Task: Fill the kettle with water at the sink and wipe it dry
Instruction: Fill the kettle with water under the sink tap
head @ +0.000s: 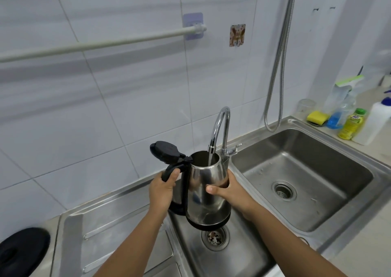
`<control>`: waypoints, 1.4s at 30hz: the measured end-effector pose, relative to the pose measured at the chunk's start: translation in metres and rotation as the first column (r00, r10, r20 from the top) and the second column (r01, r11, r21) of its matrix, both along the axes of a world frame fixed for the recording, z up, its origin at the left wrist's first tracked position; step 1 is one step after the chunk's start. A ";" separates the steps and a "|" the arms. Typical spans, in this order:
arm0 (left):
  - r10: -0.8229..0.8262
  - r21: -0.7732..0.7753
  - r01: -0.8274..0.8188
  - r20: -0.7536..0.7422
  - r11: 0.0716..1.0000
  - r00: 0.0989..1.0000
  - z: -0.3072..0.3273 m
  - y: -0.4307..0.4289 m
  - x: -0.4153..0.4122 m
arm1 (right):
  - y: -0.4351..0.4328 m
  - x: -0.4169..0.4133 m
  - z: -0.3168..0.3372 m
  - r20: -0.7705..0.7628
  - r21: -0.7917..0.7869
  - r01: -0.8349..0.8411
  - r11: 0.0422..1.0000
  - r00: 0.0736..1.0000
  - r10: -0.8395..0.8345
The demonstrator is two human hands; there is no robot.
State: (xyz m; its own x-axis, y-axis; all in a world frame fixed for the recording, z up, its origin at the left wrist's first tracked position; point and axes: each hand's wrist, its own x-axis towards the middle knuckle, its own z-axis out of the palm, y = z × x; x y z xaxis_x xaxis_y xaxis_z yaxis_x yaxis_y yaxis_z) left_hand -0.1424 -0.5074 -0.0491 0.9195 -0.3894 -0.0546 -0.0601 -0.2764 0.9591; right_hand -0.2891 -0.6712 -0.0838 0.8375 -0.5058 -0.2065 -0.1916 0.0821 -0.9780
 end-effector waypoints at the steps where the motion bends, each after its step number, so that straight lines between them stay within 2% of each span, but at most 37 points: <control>1: -0.001 0.000 0.001 0.001 1.000 1.000 -0.001 -0.001 0.002 | 0.000 0.001 -0.001 0.001 -0.007 0.003 1.000 1.000 -0.003; 19: -0.011 0.018 0.011 0.014 1.000 1.000 -0.023 -0.019 0.015 | -0.018 0.014 -0.039 -0.010 0.018 0.020 1.000 1.000 -0.020; 42: 0.003 0.009 -0.003 0.037 1.000 0.999 -0.025 -0.025 0.015 | -0.023 0.014 -0.035 -0.012 0.020 0.011 1.000 1.000 -0.010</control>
State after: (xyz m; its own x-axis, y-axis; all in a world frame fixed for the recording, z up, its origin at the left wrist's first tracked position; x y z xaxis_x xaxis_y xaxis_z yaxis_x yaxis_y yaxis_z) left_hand -0.1277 -0.5322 -0.0743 0.9221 -0.3862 -0.0244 -0.0943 -0.2855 0.9537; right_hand -0.2748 -0.6941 -0.1187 0.8296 -0.5102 -0.2268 -0.2023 0.1038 -0.9738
